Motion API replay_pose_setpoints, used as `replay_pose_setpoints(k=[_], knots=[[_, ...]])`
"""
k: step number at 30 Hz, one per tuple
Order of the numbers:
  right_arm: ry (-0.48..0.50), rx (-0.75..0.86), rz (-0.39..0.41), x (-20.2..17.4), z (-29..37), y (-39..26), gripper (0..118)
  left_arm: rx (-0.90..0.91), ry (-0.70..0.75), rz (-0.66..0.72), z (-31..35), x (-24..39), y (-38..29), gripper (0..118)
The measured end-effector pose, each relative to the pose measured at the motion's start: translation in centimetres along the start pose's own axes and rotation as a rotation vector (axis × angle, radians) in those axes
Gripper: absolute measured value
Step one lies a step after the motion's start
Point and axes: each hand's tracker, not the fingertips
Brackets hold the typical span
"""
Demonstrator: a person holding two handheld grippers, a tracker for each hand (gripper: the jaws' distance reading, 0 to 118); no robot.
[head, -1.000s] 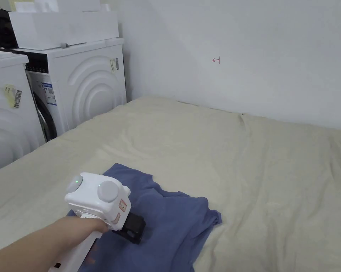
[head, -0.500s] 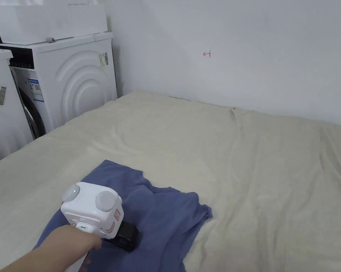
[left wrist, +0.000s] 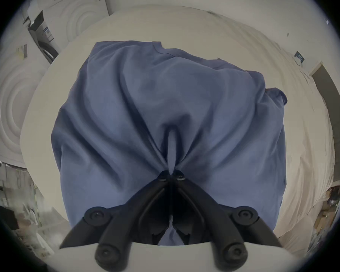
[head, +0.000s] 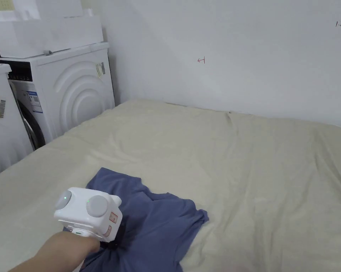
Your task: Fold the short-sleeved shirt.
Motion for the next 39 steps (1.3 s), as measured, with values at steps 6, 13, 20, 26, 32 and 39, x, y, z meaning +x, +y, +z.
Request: replay_pose_setpoints(k=[6, 13, 20, 26, 32, 39], knots=[[-0.006, 0.012, -0.002, 0.6, 1.0, 0.3, 2, 0.037, 0.01, 0.02, -0.1, 0.1, -0.3, 0], [-0.037, 0.041, -0.015, 1.8, 2.4, 0.9, 2, 0.154, -0.09, 0.121, 3.9, -1.9, -1.7, 0], [-0.04, 0.122, -0.044, 2.6, 4.8, 2.3, 2, 0.243, -0.15, 0.108, 11.6, -1.9, -2.6, 0], [-0.058, 0.185, -0.05, 3.5, 7.3, 3.4, 2, 0.413, -0.201, 0.15, 19.4, -1.3, -3.3, 0], [-0.09, 0.258, -0.073, 5.1, 10.3, 4.5, 2, 0.548, -0.294, 0.08, 29.2, 1.8, -1.3, 0], [-0.159, 0.316, -0.108, 8.0, 13.4, 5.4, 2, 0.689, -0.449, -0.127, 39.9, 12.3, 3.2, 0]])
